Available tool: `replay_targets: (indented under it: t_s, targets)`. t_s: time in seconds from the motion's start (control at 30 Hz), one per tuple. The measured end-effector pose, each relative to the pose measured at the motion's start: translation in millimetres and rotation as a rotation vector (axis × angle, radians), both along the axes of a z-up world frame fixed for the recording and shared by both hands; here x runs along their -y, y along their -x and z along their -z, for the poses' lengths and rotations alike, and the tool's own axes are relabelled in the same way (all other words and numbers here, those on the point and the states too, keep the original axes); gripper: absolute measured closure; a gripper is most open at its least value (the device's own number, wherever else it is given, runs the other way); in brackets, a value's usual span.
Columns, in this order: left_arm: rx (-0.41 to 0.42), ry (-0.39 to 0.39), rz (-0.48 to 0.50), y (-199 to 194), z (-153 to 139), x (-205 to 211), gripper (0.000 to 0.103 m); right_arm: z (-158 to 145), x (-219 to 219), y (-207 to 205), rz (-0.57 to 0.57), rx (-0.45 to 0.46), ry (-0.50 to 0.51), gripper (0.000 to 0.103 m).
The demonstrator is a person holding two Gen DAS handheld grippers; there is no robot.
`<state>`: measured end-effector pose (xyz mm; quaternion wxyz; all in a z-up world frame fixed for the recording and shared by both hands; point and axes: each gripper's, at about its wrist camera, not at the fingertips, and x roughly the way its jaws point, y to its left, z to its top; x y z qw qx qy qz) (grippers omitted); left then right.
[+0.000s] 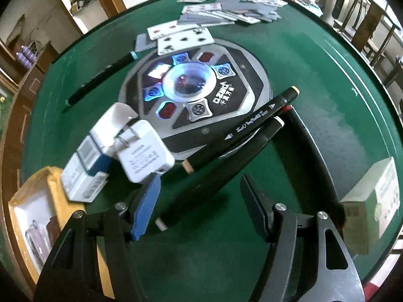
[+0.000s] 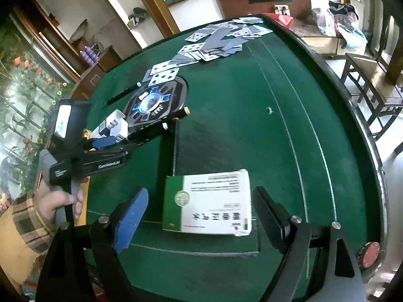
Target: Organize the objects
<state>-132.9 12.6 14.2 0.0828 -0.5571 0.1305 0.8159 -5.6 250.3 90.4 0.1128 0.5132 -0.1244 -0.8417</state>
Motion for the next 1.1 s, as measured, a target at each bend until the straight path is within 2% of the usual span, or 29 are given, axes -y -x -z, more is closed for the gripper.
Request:
replay_targets:
  t_s: [0.13,0.17,0.2,0.23,0.27,0.3,0.33,0.43,0.5,0.63,0.77,0.87,1.0,1.07,1.1]
  targets:
    - [0.007,-0.017,0.004,6.6,4.2,-3.3,0.037,0.2,-7.1,-0.2,0.000,0.003,-0.005,0.018]
    - [0.013,-0.032,0.004,6.9,4.0,-3.6,0.040,0.3,-8.4,0.2,0.000,0.004,-0.006,0.018]
    - [0.014,-0.051,0.005,4.9,3.8,-4.6,0.055,0.9,-9.6,1.2,-0.001,0.006,-0.006,0.018]
    - [0.014,-0.066,0.008,2.6,2.9,-6.0,0.063,1.0,-10.1,2.0,-0.003,0.007,-0.005,0.018]
    - [0.012,-0.060,0.019,-2.2,2.1,-11.5,0.076,1.7,-10.0,3.1,-0.007,0.009,-0.003,0.018]
    - [0.013,-0.052,0.028,-5.6,2.1,-15.9,0.086,2.5,-8.9,5.0,-0.016,0.010,0.000,0.018]
    - [0.015,-0.046,0.037,-9.9,2.3,-20.1,0.089,2.7,-8.1,6.2,-0.021,0.010,0.002,0.018]
    - [0.033,-0.085,0.018,-27.2,2.5,-19.3,0.089,5.0,1.3,14.3,-0.051,0.009,0.001,0.018]
    - [0.050,-0.133,-0.035,-42.0,2.5,-8.1,0.089,6.1,11.0,23.1,-0.078,0.000,0.002,0.018]
    - [0.076,-0.179,-0.100,-75.5,0.8,13.0,0.089,15.5,36.6,46.7,-0.151,0.022,-0.002,0.019]
    - [0.092,-0.217,-0.173,-108.4,-0.5,37.2,0.089,30.9,67.6,74.4,-0.225,0.056,-0.041,0.037]
    - [0.095,-0.220,-0.207,-123.6,-1.5,46.3,0.089,50.8,89.8,93.9,-0.262,0.104,-0.107,0.048]
    - [0.091,-0.225,-0.244,-126.4,-1.6,48.1,0.088,71.2,102.1,106.4,-0.276,0.162,-0.140,0.066]
    - [0.095,-0.208,-0.253,-120.9,-2.1,45.7,0.087,72.0,109.8,105.0,-0.295,0.141,-0.181,0.074]
    - [0.094,-0.200,-0.251,-118.1,-1.9,44.1,0.085,72.9,115.6,103.6,-0.307,0.129,-0.209,0.083]
